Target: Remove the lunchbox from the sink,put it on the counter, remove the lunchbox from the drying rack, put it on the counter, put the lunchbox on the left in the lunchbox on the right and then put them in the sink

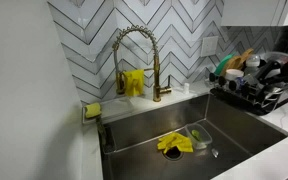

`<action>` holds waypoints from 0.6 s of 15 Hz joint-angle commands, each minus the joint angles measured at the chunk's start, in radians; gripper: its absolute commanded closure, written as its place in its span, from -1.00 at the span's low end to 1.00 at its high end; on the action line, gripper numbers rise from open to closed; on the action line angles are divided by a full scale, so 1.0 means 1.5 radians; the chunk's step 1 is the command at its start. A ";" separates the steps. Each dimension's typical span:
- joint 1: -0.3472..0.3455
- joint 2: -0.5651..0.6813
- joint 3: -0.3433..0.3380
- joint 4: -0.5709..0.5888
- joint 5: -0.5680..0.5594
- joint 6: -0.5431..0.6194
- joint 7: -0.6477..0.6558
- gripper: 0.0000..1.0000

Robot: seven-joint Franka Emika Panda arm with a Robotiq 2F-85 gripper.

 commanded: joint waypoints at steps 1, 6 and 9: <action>-0.008 0.000 0.006 0.002 0.003 -0.003 -0.003 -1.00; -0.008 0.000 0.006 0.002 0.003 -0.003 -0.003 -1.00; 0.007 0.103 0.031 0.064 -0.004 0.002 -0.023 -1.00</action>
